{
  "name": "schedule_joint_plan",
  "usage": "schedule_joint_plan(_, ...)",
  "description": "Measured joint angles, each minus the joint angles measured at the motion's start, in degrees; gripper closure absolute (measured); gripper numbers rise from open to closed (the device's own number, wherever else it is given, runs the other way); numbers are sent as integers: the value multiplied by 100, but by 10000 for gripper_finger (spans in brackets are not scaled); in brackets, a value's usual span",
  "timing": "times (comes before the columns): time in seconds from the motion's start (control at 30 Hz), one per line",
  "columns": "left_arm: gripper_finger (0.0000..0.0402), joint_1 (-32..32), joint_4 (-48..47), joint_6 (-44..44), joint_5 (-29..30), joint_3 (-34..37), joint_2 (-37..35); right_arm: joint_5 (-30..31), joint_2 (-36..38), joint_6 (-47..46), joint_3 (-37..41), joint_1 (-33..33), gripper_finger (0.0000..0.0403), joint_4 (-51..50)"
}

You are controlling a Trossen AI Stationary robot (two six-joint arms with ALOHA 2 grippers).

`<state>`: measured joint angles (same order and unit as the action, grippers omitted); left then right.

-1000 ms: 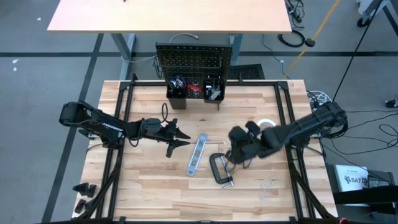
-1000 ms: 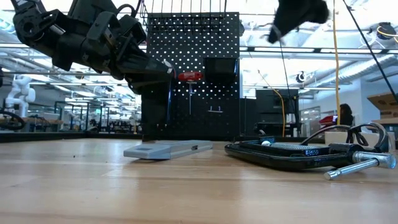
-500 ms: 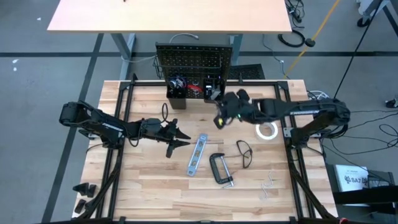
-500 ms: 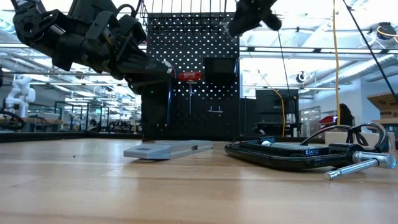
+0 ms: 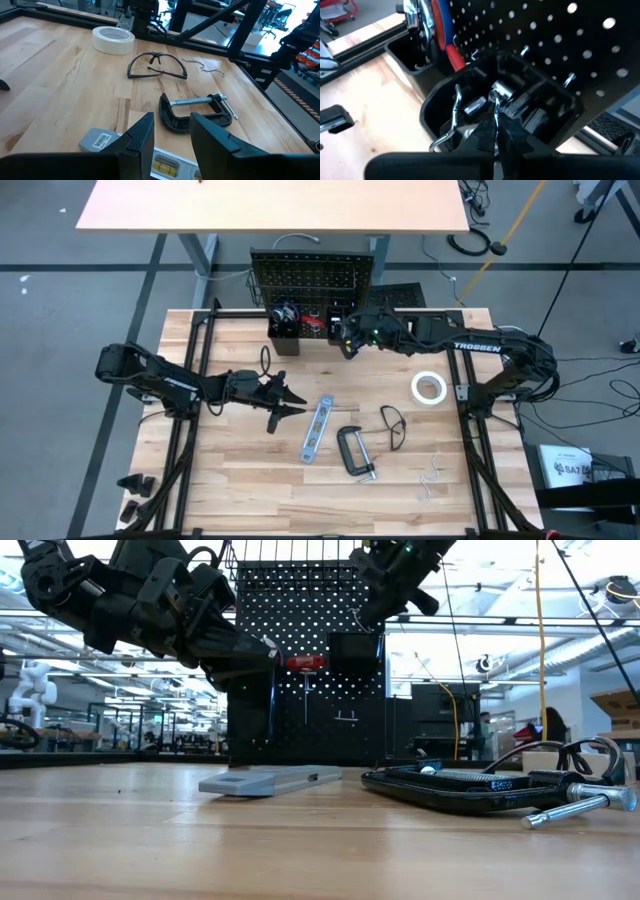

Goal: Hang tools onto peg board
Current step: Put the top pegboard hook into the right black bin on the peg board

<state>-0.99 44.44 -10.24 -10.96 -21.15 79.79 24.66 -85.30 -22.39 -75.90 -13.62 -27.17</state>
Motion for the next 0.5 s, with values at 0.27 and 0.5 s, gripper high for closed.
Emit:
schedule_joint_plan(0.27, 281, 0, -2, 0, 2, 0, 0, -275, -95, 41, 0, -106, 403, 193)
schedule_joint_plan(0.5, 281, 0, -8, -8, -41, 0, 0, -253, -146, 41, 0, -107, 379, 261)
